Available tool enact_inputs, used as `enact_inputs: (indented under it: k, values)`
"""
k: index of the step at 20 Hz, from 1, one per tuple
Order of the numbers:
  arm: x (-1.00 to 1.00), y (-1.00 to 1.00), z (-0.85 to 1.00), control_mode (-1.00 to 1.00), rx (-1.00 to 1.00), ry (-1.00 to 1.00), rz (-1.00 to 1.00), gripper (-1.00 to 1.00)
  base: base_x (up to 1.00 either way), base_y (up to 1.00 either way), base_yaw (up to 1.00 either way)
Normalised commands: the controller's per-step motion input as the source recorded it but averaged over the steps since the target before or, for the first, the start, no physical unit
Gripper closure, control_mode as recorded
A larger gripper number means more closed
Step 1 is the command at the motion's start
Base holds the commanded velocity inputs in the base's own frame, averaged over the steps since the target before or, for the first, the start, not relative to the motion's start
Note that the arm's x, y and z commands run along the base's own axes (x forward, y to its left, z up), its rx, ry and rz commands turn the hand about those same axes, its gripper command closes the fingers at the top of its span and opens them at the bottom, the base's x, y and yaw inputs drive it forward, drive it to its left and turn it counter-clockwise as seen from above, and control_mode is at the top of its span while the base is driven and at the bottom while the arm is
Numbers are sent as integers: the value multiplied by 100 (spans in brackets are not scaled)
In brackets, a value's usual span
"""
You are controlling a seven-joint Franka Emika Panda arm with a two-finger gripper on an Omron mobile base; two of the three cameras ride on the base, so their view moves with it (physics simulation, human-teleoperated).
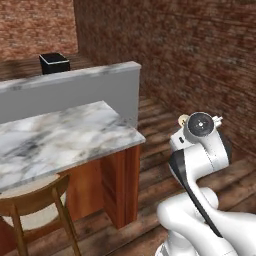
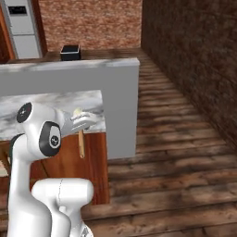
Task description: Organize the utensils by type. Pick up the wooden spoons from the counter and place them in the open cabinet. Then pick up the metallic utensils from the counter and place them in the open drawer.
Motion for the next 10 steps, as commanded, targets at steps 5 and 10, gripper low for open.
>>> enact_inputs:
  k: [5, 10]
  values:
    - [0, 0, 0, 100, 0, 0, 0, 100, 37, -100, 0]
    - [0, 0, 0, 100, 0, 0, 0, 100, 43, -97, 8]
